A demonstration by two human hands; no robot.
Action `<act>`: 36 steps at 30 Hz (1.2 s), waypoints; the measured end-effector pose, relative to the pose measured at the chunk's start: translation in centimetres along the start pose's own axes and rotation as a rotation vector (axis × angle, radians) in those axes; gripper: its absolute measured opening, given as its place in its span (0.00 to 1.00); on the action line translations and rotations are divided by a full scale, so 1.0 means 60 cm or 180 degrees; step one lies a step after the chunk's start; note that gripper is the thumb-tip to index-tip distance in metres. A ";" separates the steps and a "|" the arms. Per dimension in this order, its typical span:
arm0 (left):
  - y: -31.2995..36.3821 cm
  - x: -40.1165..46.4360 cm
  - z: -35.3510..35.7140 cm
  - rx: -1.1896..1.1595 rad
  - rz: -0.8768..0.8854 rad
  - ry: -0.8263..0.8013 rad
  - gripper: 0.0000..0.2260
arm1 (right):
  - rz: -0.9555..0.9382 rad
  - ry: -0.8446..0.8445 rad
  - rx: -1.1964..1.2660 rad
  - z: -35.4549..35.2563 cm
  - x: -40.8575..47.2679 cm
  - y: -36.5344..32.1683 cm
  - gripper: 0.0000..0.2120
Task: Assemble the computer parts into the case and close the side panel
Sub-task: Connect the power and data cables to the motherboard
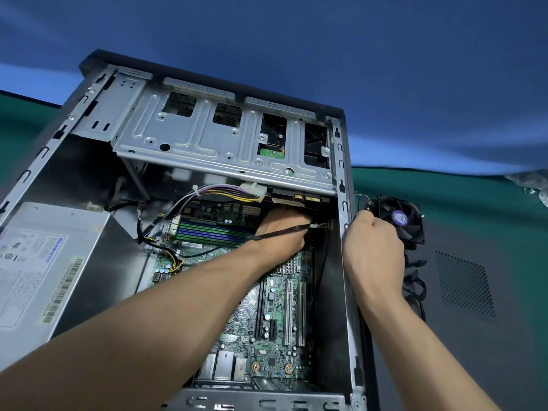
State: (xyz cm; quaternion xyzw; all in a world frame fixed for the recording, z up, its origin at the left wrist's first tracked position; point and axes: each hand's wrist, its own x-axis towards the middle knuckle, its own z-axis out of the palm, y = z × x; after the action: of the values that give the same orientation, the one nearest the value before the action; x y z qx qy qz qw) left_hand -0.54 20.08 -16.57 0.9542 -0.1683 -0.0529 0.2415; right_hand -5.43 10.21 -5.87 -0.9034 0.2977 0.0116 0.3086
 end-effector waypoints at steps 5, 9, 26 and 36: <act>-0.004 0.002 0.004 -0.0073 0.0149 0.0025 0.18 | 0.0052 0.0009 0.0092 0.000 -0.001 -0.002 0.18; -0.008 0.002 0.007 -0.0281 0.0053 0.0167 0.18 | 0.0039 0.0038 0.0112 0.001 -0.001 0.000 0.18; 0.002 0.011 0.002 -0.0435 -0.0278 0.0241 0.07 | 0.0048 0.0007 0.0155 0.000 -0.002 -0.002 0.18; -0.001 0.009 0.003 -0.0315 -0.0003 0.0268 0.08 | 0.0021 -0.0101 0.0141 -0.002 -0.003 -0.004 0.18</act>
State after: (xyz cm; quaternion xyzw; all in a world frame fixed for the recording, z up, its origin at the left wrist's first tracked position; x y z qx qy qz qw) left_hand -0.07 19.90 -16.76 0.9426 -0.1548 -0.0211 0.2953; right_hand -5.49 10.40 -5.62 -0.8950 0.2959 0.0204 0.3332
